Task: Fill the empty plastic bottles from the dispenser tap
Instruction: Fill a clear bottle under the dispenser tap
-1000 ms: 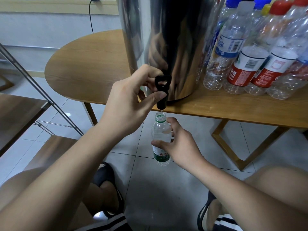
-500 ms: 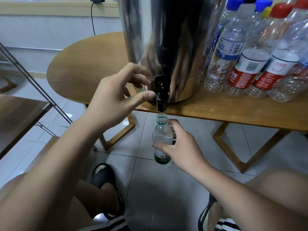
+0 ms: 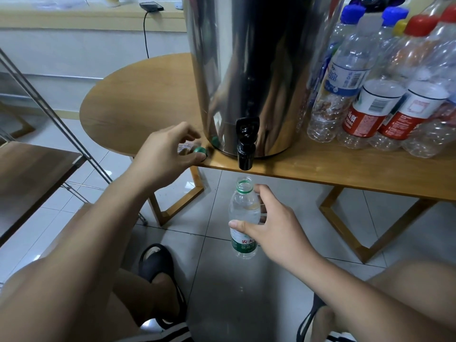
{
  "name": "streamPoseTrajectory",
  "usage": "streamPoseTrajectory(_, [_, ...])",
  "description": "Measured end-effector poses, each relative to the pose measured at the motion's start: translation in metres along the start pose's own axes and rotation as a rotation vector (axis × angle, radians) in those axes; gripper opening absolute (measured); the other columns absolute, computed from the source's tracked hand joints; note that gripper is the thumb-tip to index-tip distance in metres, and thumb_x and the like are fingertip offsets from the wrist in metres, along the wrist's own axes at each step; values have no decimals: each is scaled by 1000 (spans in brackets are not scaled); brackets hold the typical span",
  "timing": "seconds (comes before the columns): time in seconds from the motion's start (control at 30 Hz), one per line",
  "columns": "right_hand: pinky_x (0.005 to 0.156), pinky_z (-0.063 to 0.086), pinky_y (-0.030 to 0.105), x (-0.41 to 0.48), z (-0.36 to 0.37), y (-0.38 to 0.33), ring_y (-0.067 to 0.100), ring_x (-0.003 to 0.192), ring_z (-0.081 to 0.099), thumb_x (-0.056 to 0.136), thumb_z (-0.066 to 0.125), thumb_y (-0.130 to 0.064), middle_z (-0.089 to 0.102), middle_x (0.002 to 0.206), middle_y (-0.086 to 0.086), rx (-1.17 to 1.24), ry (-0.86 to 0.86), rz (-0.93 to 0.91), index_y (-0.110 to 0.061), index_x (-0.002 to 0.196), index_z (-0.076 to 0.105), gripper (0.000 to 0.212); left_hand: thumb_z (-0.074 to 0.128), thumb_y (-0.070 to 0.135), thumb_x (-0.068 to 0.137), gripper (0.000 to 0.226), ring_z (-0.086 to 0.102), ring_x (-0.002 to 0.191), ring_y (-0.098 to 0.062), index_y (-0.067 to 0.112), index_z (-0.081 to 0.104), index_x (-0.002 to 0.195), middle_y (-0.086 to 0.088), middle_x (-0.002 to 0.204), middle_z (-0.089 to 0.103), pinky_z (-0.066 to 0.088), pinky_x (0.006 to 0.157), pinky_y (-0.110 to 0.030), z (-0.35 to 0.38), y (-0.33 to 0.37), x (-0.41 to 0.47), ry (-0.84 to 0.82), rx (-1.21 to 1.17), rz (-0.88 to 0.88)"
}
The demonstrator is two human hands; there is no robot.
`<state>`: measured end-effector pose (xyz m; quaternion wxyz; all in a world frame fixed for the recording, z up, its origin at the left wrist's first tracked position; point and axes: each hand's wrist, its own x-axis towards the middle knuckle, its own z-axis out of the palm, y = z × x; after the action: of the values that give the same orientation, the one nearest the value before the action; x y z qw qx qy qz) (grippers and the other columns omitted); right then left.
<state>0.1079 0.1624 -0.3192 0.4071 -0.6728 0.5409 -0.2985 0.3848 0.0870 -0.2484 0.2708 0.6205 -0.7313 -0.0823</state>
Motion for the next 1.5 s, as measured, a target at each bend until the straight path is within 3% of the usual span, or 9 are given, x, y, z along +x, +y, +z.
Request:
streamPoseTrajectory(0.2, [96,61,33,-7,-3,-4,-1,111,69,82,93,-43,73,120,-22,3,-22,-9,-44,131,55,63,85,28,92,29,59,91,11,44,62,102,28,93,64,48,75,-22,2,-2,-8,-8,28,29])
streamPoseTrajectory(0.27, [96,61,35,-9,-5,-4,0,111,70,81,93,-45,73,121,-21,1,-19,-13,-43,132,55,63,86,32,92,27,63,92,9,41,64,103,24,94,70,53,78,-25,-4,3,-15,-35,-17,17])
streamPoseTrajectory(0.4, [97,61,35,-13,-8,-6,0,111,70,82,93,-44,73,120,-23,3,-33,-18,-43,132,56,63,88,35,91,23,71,96,-4,34,73,109,17,96,77,48,76,-10,-19,27,-37,-137,-173,52])
streamPoseTrajectory(0.53, [98,59,38,-16,-8,-8,2,112,70,82,93,-47,74,122,-20,-12,-26,-35,-40,132,56,63,86,38,91,18,72,99,-13,35,77,106,12,102,79,51,75,-25,-24,44,-57,-214,-268,76])
streamPoseTrajectory(0.77, [95,56,28,-23,-3,-17,-4,113,64,82,92,-47,70,119,-25,-86,-75,-68,-47,130,54,61,84,31,94,24,68,99,-22,33,78,117,11,110,76,47,77,-22,-6,55,-87,-111,-375,154])
streamPoseTrajectory(0.97, [90,53,20,-28,1,-23,-5,115,61,83,90,-52,68,121,-24,-116,-111,-91,-48,131,50,62,83,41,94,24,67,99,-15,35,78,116,20,102,69,43,76,-14,-2,63,-82,-145,-271,214])
streamPoseTrajectory(1.17, [92,58,35,-29,-7,-23,2,113,63,83,89,-54,68,120,-20,-152,-100,-106,-46,129,51,60,90,51,83,26,68,92,-11,34,78,99,19,94,73,45,73,-14,-3,69,-72,-150,-268,197])
streamPoseTrajectory(1.4, [95,55,29,-30,-13,-22,0,117,62,82,90,-53,67,124,-23,-148,-78,-119,-48,131,51,63,84,23,94,37,69,113,-8,41,77,126,25,118,76,47,83,-18,-8,75,-69,-303,-317,203])
streamPoseTrajectory(1.5, [93,57,32,-30,-13,-24,0,114,63,83,89,-53,68,121,-21,-146,-82,-124,-47,128,51,59,90,44,86,39,70,106,-7,34,77,121,22,111,77,45,80,-11,-5,79,-70,-231,-319,202])
